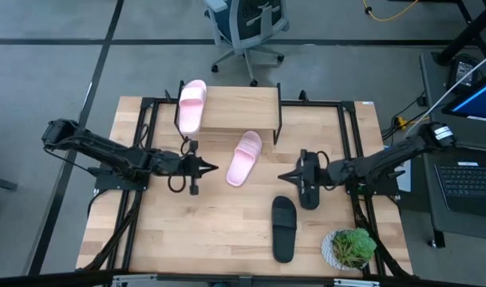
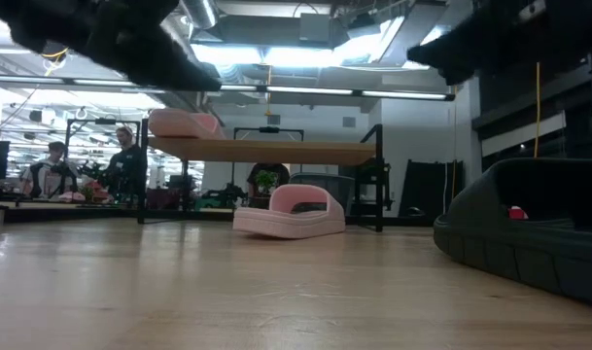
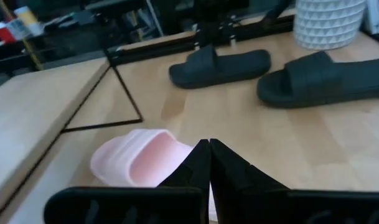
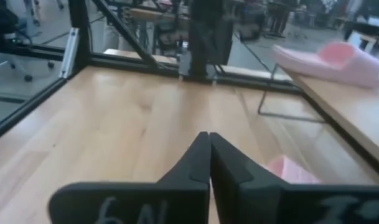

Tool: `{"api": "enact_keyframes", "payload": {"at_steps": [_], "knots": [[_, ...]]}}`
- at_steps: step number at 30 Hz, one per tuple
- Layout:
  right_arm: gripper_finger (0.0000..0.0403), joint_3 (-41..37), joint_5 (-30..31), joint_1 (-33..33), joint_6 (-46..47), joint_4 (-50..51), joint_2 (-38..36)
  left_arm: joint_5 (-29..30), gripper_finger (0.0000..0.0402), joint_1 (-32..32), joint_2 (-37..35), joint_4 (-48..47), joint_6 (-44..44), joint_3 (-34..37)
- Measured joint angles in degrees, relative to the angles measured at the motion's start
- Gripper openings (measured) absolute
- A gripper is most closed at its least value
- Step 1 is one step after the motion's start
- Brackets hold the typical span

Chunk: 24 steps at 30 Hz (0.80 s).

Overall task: Pick and place slides into the shelf
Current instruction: Put the pink slipper on the shelf

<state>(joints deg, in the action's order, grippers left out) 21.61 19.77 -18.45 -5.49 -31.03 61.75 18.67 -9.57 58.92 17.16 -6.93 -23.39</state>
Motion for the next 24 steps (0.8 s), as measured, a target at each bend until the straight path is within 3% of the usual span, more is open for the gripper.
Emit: {"api": "enact_keyframes", "payload": {"at_steps": [7, 19, 24], "knots": [[0.0004, 3.65, 0.09, -1.32, -0.84, 0.13, 4.97, -0.41, 0.0, 0.67, 0.0, 8.1, 2.21, 6.64], [0.0004, 3.67, 0.15, -1.19, 1.02, -0.04, 6.98, -3.19, 0.0, 2.2, 0.0, 9.9, -1.02, 6.32], [0.0004, 3.43, 0.13, -0.49, 0.9, 0.04, 6.98, -3.39, 0.0, 5.14, 0.0, 6.18, -1.28, 2.46]]}}
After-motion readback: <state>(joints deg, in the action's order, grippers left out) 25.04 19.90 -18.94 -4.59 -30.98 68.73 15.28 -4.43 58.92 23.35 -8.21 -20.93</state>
